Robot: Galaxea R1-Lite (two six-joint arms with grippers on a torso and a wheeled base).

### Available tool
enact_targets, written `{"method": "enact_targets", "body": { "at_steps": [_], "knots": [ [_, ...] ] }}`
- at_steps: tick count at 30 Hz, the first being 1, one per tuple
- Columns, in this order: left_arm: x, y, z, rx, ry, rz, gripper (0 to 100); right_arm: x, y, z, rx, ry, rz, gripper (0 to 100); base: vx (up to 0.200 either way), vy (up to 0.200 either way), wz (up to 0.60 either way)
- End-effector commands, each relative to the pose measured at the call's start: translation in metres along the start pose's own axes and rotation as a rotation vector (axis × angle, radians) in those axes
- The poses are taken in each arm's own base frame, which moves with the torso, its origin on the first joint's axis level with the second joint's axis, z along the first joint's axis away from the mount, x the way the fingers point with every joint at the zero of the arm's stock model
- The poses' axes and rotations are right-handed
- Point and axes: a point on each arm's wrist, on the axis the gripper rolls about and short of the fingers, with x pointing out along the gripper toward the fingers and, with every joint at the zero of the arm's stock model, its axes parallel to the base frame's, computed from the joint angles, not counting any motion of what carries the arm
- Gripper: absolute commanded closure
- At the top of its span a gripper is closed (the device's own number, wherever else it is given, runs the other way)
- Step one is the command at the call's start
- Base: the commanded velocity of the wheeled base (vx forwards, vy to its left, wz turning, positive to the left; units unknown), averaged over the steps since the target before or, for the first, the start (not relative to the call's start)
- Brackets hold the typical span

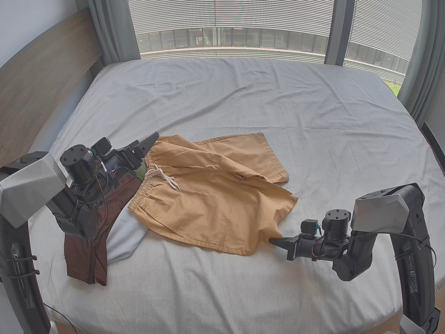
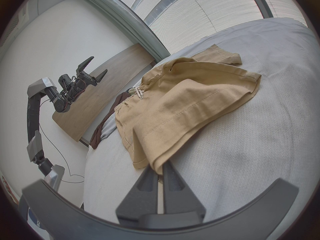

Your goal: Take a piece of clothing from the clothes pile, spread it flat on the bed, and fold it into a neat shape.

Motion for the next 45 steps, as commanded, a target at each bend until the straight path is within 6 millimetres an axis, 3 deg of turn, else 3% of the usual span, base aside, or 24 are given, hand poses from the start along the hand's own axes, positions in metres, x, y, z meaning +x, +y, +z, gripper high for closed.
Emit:
{"method": "enact_targets", "body": {
  "at_steps": [1,12,23,29,33,34,45],
  "knots": [
    [0.000,0.001,0.000,-0.001,0.001,0.001,0,-0.004,0.002,-0.004,0.015,0.020,-0.004,100,0.000,0.000,0.00],
    [0.000,0.005,-0.005,-0.007,0.010,0.010,0,-0.048,0.006,0.003,0.128,0.109,-0.086,100,0.000,0.000,0.00],
    [-0.007,0.033,-0.024,-0.032,0.056,0.082,0,-0.046,0.004,-0.005,0.157,0.131,-0.094,100,0.000,0.000,0.00],
    [-0.014,0.042,-0.023,-0.040,0.066,0.117,0,-0.048,0.004,-0.009,0.168,0.141,-0.098,100,0.000,0.000,0.00],
    [-0.031,0.045,-0.034,-0.069,0.123,0.165,0,-0.049,0.005,-0.008,0.173,0.135,-0.100,100,0.000,0.000,0.00],
    [-0.032,0.045,-0.036,-0.072,0.129,0.169,0,-0.049,0.005,-0.007,0.174,0.134,-0.100,0,0.000,0.000,0.00],
    [-0.056,0.052,-0.052,-0.156,0.275,0.296,0,-0.052,0.010,-0.004,0.144,0.020,-0.105,0,0.000,0.000,0.00]
  ]
}}
